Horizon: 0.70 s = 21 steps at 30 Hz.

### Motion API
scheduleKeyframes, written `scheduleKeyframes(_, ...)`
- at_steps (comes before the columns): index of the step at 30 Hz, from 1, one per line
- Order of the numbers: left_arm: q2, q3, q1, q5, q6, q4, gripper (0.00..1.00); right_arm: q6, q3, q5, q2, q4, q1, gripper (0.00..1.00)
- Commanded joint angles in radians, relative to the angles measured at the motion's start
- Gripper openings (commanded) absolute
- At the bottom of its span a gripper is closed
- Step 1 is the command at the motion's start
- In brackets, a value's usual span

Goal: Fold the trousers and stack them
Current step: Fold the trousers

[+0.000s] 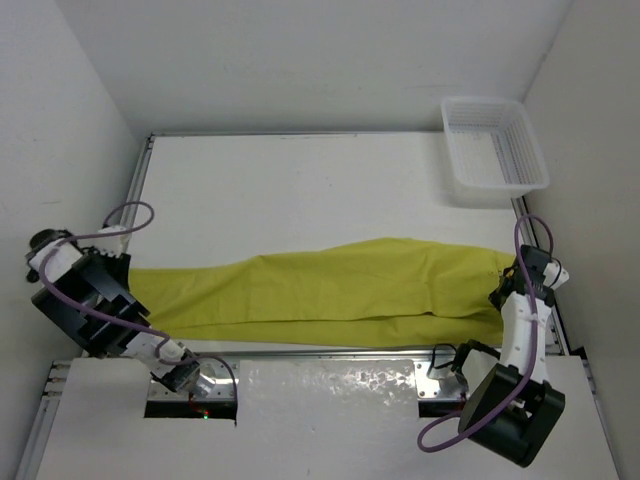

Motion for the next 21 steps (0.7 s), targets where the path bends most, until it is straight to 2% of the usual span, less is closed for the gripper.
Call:
scheduleKeyframes(1, -0.026, -0.055, -0.086, -0.101, -0.262, 0.296, 0.41, -0.025, 0.041, -0.038, 0.009, 0.047, -0.001, 0.0)
scheduleKeyframes(3, 0.038, -0.015, -0.086, -0.17, -0.337, 0.319, 0.4, -0.032, 0.049, -0.043, 0.01, 0.05, -0.001, 0.0)
scheduleKeyframes(6, 0.051, -0.006, -0.086, -0.225, -0.362, 0.348, 0.4, -0.039, 0.048, -0.038, 0.009, 0.056, -0.001, 0.0)
scheduleKeyframes(14, 0.071, -0.047, -0.096, -0.199, -0.284, 0.252, 0.43, -0.045, 0.023, -0.014, -0.011, 0.062, 0.001, 0.0)
scheduleKeyframes(18, 0.033, -0.086, -0.097, -0.155, -0.256, 0.262, 0.37, -0.059, 0.028, -0.004, -0.004, 0.056, -0.001, 0.0)
scheduleKeyframes(21, 0.057, -0.087, -0.102, -0.181, -0.279, 0.293, 0.36, -0.058, 0.031, -0.004, 0.004, 0.057, -0.001, 0.0)
